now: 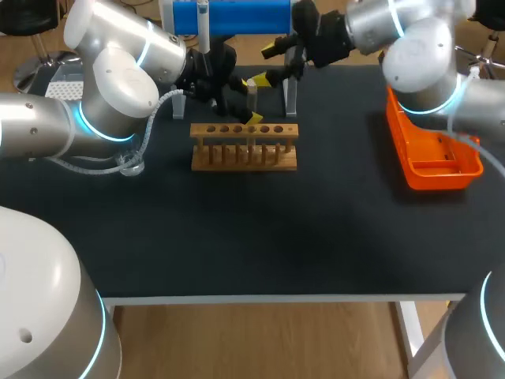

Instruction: Invert the test tube, pick up the pipette, mount the tip to pipette, aspirate from beaker and dispense into the tube, eject the tip, return the pipette, and cap with the stopper.

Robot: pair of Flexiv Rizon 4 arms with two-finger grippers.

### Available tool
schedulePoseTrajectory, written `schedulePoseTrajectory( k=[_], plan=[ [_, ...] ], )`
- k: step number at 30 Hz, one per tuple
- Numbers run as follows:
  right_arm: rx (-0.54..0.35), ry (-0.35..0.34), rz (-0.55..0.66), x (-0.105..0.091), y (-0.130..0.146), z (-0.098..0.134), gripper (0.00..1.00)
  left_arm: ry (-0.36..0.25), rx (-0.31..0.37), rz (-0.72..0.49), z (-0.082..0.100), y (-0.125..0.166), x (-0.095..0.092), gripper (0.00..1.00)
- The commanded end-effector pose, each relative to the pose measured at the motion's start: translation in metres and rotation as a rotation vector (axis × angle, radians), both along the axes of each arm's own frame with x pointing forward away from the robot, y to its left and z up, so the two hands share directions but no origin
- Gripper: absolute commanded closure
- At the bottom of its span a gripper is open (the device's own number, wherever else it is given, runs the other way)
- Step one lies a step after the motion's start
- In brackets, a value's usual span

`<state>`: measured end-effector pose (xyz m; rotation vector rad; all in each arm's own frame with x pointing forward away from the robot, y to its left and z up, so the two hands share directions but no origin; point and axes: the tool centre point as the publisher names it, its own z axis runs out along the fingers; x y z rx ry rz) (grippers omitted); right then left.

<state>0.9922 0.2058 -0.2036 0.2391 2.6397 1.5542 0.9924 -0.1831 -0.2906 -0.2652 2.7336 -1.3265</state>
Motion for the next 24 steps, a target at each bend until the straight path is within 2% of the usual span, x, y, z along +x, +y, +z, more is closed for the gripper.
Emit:
schedulePoseTrajectory(
  k=[1,3,10,11,12,13,15,24],
  plan=[
    [0.104,-0.04,0.05,-0.003,-0.005,0.0,0.0,0.004,0.003,-0.002,0.001,0.0,0.001,0.0],
    [0.128,-0.072,0.073,-0.003,-0.004,0.001,0.0,0.004,0.003,-0.002,0.001,0.0,0.001,0.0],
    [0.197,-0.08,0.116,-0.004,-0.002,0.002,0.0,0.004,0.003,-0.002,0.001,0.0,0.001,0.0],
    [0.204,-0.081,0.122,-0.004,-0.002,0.003,0.13,0.004,0.003,-0.002,0.001,0.0,0.001,0.0],
    [0.216,-0.091,0.128,-0.004,-0.001,0.004,0.45,0.004,0.003,-0.002,0.001,0.0,0.001,0.0],
    [0.227,-0.093,0.137,-0.005,-0.001,0.005,0.55,0.004,0.003,-0.002,0.001,0.0,0.001,0.0],
    [0.244,-0.104,0.147,-0.006,0.0,0.006,1.0,0.004,0.003,-0.002,0.001,0.0,0.001,0.0],
    [0.348,-0.094,0.159,-0.008,0.007,0.005,1.0,0.004,0.003,-0.002,0.001,0.0,0.001,0.0]
  ],
)
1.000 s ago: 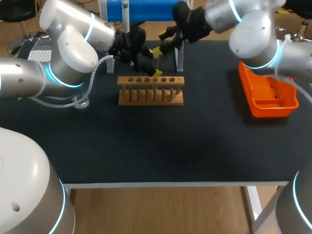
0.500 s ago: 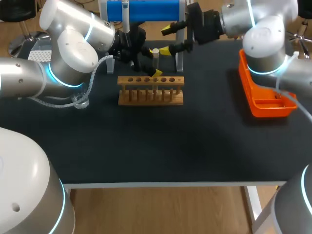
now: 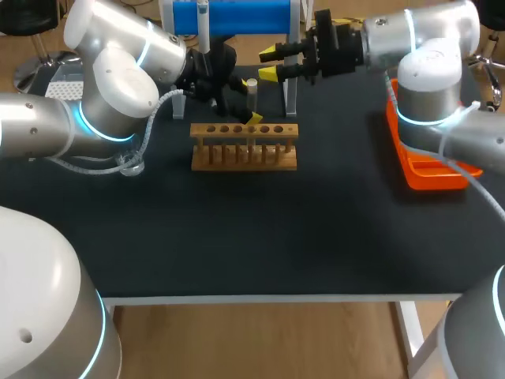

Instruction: Invert the test tube, pick up the pipette, mount the tip to pipette, aspirate from beaker and dispense into the tube, eject the tip, return the pipette, and cap with the stopper.

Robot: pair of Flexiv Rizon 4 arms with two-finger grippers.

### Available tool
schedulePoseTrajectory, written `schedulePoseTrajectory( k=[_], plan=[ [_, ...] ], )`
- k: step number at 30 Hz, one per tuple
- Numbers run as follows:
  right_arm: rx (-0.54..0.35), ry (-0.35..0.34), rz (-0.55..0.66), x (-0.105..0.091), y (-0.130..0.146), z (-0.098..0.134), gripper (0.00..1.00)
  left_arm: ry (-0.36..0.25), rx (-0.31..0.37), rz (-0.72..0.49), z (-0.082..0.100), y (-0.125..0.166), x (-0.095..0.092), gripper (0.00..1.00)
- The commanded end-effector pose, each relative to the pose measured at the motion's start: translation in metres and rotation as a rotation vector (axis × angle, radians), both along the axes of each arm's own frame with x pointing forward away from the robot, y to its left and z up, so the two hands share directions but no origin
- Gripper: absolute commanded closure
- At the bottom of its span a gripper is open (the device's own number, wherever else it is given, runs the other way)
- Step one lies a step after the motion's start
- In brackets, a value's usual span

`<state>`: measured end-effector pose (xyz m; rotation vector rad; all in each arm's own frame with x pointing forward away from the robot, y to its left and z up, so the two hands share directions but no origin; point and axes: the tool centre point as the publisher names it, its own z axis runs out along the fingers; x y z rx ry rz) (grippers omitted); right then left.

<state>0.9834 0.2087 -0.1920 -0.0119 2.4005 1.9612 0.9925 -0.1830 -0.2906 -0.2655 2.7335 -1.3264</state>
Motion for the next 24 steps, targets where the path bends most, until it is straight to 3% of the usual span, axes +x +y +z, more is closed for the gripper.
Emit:
schedulePoseTrajectory(
  k=[1,7,24],
  plan=[
    [0.061,-0.002,0.017,0.001,0.005,-0.008,1.0,0.004,0.003,-0.002,0.001,0.0,0.001,0.0],
    [0.101,0.014,0.037,0.0,0.009,-0.009,1.0,0.004,0.003,-0.002,0.001,0.0,0.001,0.0],
    [0.105,0.04,0.078,-0.002,0.024,-0.017,1.0,0.004,0.003,-0.002,0.001,0.0,0.001,0.0]
  ],
)
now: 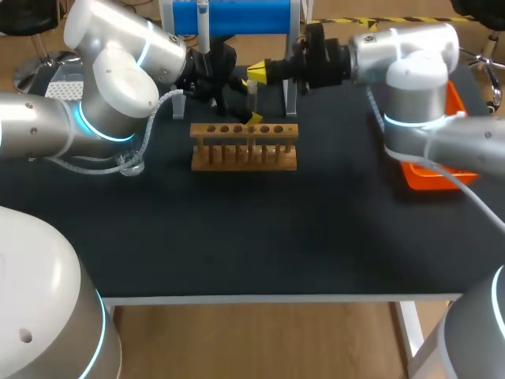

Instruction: Invert the test tube, pick up the pipette, mount the tip to pipette, aspirate from beaker and dispense into the tube, eject the tip, return the pipette, and cap with the stopper.

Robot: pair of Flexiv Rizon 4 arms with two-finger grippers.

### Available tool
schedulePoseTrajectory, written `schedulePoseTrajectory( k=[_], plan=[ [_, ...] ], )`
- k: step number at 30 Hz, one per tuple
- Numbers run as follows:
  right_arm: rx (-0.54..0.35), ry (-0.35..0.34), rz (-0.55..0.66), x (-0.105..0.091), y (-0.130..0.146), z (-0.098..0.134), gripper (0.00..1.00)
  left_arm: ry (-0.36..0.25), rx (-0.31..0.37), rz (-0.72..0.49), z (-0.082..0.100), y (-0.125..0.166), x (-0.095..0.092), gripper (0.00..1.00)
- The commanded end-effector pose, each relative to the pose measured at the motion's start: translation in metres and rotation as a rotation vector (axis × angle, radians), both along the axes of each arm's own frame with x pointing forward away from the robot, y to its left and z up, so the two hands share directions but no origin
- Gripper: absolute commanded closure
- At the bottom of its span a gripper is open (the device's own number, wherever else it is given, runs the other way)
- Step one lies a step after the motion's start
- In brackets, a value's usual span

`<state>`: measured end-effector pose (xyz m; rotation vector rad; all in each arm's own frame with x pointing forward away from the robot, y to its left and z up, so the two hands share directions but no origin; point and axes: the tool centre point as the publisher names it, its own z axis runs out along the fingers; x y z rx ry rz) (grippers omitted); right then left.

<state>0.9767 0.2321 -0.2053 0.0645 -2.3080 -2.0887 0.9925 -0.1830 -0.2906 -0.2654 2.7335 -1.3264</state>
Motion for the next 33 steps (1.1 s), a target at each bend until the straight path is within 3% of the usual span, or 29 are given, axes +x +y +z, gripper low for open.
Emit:
schedulePoseTrajectory(
  k=[1,9,11,22,33],
  plan=[
    [0.004,0.009,0.005,0.005,0.0,-0.004,1.0,0.004,0.003,-0.002,0.001,0.0,0.001,0.0],
    [-0.006,0.066,-0.006,0.003,-0.001,-0.015,1.0,0.004,0.003,-0.002,0.001,0.0,0.001,0.0],
    [0.002,0.12,-0.02,0.005,-0.002,-0.019,1.0,0.004,0.003,-0.002,0.001,0.0,0.001,0.0],
    [-0.046,0.094,-0.014,0.001,0.0,-0.028,1.0,0.004,0.003,-0.002,0.001,0.0,0.001,0.0],
    [0.088,0.061,-0.054,0.01,-0.01,0.008,1.0,0.004,0.003,-0.002,0.001,0.0,0.001,0.0]
  ],
)
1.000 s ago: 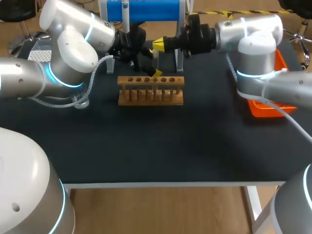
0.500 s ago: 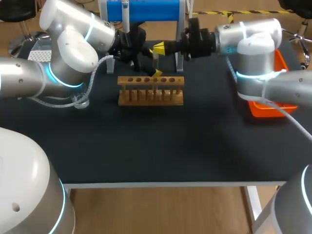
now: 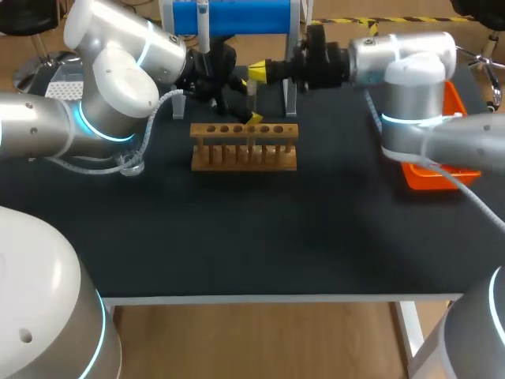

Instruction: Invert the test tube, pick up the pipette, mount the tip to pipette, aspirate from beaker and dispense into the tube, eject the tip, return the pipette, and cap with the stopper.

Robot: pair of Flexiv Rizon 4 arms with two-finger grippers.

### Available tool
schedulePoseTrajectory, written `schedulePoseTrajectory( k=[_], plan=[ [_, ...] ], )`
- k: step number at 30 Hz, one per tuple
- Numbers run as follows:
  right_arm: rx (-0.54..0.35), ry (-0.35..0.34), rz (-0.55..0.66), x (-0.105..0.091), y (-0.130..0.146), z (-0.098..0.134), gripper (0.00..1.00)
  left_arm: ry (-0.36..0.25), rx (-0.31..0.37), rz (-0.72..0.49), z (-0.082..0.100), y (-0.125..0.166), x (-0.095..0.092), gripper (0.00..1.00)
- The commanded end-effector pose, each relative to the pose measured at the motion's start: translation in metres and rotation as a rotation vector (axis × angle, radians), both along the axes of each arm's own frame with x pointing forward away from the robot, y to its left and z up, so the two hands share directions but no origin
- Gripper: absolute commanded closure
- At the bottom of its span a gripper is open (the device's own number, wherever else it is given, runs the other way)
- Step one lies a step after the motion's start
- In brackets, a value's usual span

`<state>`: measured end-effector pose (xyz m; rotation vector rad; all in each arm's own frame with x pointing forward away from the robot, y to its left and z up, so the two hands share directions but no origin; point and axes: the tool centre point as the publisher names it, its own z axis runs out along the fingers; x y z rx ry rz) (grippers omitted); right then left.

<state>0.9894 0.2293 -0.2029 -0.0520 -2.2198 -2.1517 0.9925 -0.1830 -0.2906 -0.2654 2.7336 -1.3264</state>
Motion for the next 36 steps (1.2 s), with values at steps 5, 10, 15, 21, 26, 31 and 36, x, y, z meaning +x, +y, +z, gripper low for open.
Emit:
schedulePoseTrajectory(
  k=[5,10,15,21,26,31,36],
  plan=[
    [-0.069,-0.067,-0.11,0.005,-0.024,0.011,0.89,0.004,0.003,-0.002,0.001,0.0,0.001,0.0],
    [-0.228,-0.098,-0.253,0.018,-0.05,0.004,0.0,0.004,0.003,-0.002,0.001,0.0,0.001,0.0],
    [-0.443,-0.176,-0.301,0.023,-0.069,-0.014,0.0,0.004,0.003,-0.002,0.001,0.0,0.001,0.0],
    [-0.523,-0.169,-0.286,0.02,-0.079,-0.023,0.0,0.004,0.003,-0.002,0.001,0.0,0.001,0.0],
    [-0.612,-0.192,-0.302,0.017,-0.08,-0.029,0.0,0.004,0.003,-0.002,0.001,0.0,0.001,0.0],
    [-0.612,-0.192,-0.302,0.017,-0.08,-0.029,0.0,0.004,0.003,-0.002,0.001,0.0,0.001,0.0],
    [-0.612,-0.192,-0.302,0.017,-0.08,-0.029,0.0,-0.009,-0.002,0.026,0.003,0.007,-0.006,0.0]
  ],
)
